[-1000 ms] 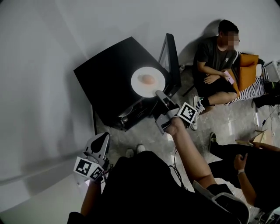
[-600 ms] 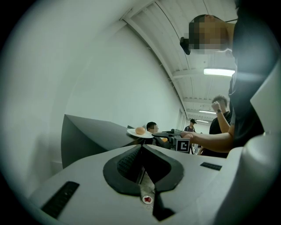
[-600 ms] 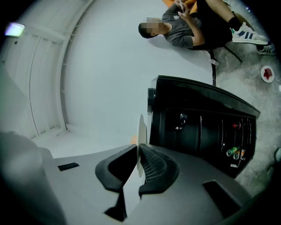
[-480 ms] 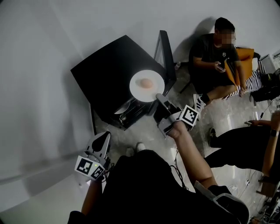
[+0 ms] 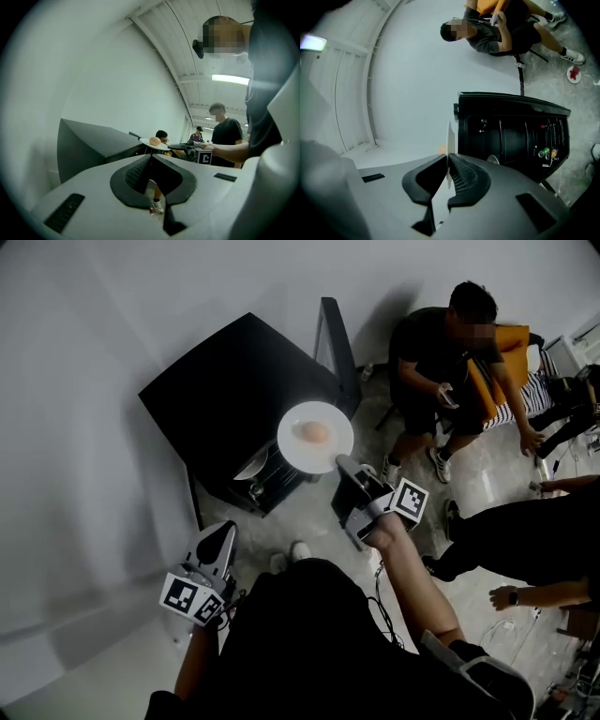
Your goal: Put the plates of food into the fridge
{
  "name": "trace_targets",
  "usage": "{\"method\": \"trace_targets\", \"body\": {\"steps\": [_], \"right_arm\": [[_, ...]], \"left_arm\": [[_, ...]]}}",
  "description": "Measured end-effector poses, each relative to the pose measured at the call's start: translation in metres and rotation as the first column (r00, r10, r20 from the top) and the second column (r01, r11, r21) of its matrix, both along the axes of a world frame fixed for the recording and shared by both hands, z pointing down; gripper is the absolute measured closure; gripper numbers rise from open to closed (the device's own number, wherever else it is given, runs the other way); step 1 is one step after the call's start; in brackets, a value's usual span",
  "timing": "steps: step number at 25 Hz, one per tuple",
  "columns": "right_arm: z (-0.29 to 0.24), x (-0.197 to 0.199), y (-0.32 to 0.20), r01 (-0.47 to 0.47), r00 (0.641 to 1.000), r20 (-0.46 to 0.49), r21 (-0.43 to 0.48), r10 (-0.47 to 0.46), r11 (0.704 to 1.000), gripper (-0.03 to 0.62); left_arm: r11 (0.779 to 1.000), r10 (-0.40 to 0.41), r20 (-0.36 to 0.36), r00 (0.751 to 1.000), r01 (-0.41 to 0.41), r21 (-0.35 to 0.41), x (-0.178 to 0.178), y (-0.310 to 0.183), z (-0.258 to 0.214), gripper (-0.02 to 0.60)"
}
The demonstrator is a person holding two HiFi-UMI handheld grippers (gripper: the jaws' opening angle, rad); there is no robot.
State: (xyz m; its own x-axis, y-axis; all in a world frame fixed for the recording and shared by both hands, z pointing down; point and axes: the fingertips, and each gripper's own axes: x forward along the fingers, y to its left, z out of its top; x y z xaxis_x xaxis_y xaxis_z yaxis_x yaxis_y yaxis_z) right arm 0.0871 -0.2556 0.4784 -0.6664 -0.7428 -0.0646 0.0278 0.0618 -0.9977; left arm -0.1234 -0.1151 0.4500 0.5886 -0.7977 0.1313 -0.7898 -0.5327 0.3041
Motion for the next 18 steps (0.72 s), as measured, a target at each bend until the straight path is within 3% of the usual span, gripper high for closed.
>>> {"method": "trace_targets", "body": {"steps": [11, 18], "right_arm": [[0.036, 0.014, 0.014, 0.005, 1.0, -0.02, -0.067, -0.006, 0.998, 0.557], [0.078, 0.016, 0.015, 0.019, 0.999, -0.033, -0.09, -0.022, 0.996, 0.557]], "left_arm": [[0.999, 0.023, -0.005, 1.0, -0.023, -0.04, 0.001, -0.013, 0.01, 0.557], [0.999, 0.007, 0.033, 0.999, -0.006, -0.04, 0.009, 0.005, 0.008, 0.557]]}}
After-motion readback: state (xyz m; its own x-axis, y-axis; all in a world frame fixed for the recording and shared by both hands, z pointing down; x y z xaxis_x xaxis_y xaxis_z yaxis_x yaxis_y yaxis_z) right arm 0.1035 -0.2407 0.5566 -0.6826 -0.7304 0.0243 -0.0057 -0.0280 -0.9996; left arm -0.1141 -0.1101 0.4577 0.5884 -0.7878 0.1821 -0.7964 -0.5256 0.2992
